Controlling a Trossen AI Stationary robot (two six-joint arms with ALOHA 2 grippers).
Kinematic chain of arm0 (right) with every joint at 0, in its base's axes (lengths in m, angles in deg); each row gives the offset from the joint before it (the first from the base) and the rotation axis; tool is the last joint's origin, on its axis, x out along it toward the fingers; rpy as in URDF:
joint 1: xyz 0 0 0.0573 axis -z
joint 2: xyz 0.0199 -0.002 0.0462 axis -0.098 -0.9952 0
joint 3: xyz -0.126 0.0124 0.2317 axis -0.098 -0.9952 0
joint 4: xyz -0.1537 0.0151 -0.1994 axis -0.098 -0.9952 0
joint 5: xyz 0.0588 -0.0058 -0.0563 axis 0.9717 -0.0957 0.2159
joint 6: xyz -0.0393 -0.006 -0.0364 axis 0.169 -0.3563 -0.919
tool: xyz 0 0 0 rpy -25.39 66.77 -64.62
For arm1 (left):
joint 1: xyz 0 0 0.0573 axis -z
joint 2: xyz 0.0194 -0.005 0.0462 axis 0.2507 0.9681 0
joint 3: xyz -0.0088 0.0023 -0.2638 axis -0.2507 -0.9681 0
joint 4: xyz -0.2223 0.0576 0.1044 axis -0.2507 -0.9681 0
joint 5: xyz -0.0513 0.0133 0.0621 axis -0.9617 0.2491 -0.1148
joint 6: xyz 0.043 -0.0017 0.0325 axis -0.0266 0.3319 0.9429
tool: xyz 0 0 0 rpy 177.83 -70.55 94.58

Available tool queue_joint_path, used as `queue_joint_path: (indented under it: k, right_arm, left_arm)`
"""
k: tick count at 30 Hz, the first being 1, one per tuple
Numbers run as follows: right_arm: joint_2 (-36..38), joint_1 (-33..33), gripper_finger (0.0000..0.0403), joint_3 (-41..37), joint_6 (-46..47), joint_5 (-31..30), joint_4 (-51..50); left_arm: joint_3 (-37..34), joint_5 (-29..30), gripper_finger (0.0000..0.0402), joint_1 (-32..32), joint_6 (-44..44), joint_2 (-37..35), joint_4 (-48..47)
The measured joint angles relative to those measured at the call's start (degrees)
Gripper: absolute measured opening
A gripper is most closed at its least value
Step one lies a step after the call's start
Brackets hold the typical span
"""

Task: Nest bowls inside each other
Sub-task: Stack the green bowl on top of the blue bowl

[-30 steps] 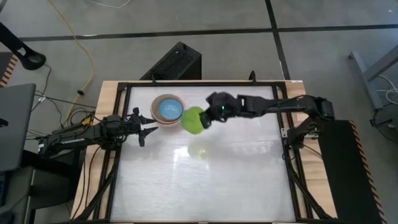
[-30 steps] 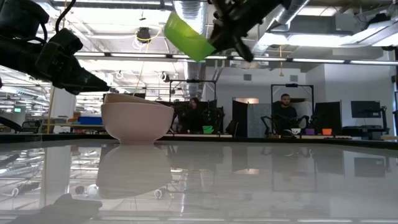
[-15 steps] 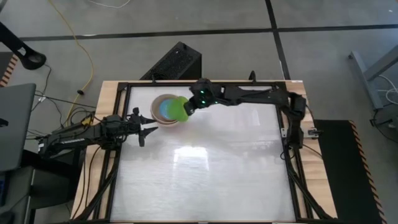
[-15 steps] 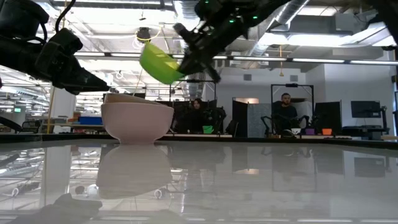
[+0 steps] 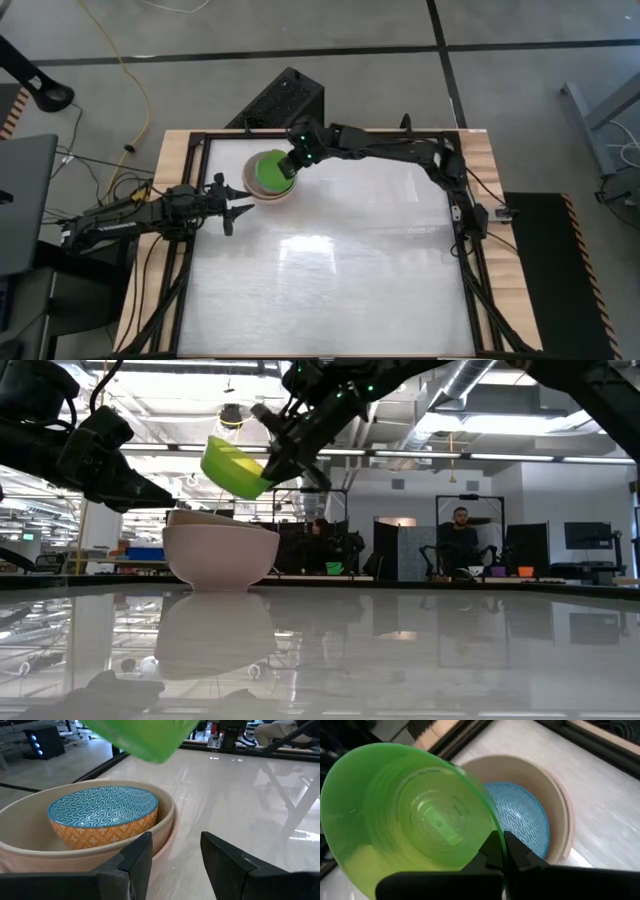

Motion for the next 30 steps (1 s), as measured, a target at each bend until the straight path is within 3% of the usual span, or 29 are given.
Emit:
queue_joint_path:
  k: [10, 16, 30]
  right_arm:
    - [-0.11, 0.97, 0.0006, -0.18, 0.82, -2.21, 0.42]
    - [-3.98, 0.97, 0.0006, -0.29, 2.18, -3.09, 2.89]
    - [-5.51, 1.70, 0.0006, -0.18, 2.79, -1.37, 5.01]
  left_arm:
    - [0.00, 0.00, 0.0158, 0.00, -0.02, 0.02, -0.04]
    - [0.00, 0.06, 0.0158, 0.00, -0.01, 0.00, -0.03]
    - [0.00, 0.00, 0.0158, 0.00, -0.02, 0.00, -0.04]
